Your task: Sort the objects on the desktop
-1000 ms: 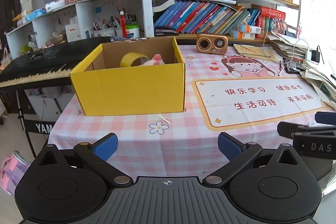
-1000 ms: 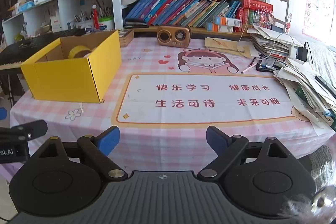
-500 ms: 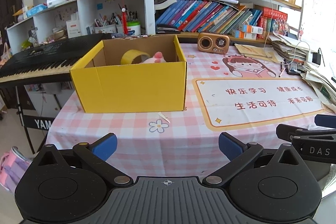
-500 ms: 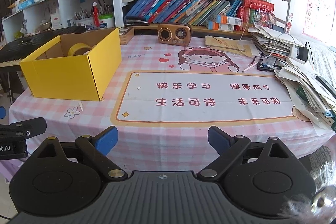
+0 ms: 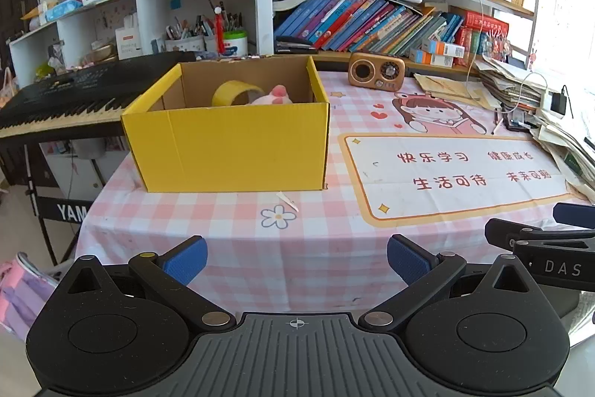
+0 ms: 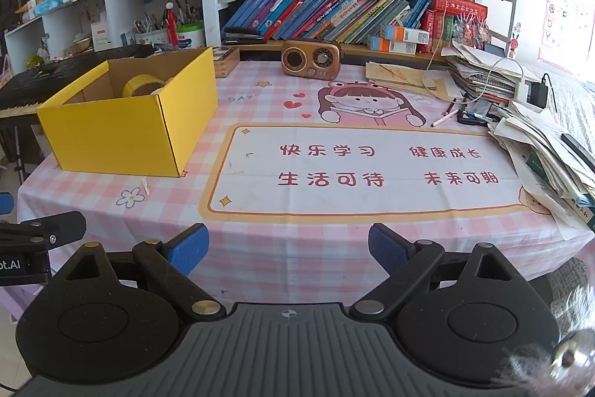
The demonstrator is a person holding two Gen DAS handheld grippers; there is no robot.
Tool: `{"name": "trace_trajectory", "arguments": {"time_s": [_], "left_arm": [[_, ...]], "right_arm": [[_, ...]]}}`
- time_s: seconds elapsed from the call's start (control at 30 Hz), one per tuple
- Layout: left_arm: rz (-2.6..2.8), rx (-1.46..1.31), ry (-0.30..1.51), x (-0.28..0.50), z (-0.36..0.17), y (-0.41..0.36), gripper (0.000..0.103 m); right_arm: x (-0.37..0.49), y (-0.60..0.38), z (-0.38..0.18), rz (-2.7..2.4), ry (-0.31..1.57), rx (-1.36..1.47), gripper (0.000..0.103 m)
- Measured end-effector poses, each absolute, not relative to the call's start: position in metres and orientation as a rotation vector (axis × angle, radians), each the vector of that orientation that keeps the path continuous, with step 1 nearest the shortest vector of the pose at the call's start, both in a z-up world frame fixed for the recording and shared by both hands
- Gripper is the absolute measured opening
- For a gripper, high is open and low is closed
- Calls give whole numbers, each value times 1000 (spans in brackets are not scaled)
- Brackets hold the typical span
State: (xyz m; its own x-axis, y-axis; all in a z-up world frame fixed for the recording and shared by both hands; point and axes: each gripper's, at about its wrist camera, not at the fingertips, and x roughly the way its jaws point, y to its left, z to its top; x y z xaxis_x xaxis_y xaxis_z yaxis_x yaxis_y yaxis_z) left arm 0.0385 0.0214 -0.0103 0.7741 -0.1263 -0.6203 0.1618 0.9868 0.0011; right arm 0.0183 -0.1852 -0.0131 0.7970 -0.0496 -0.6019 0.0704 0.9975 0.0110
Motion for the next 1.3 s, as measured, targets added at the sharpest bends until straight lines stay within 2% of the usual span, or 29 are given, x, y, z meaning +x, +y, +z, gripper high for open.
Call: {"name": "trace_trajectory", "arguments": {"time_s": [1.3], "left_arm": [[-142, 55, 713, 39, -15, 22, 103]], "right_arm": [[17, -176, -21, -53, 659, 38, 93]]}}
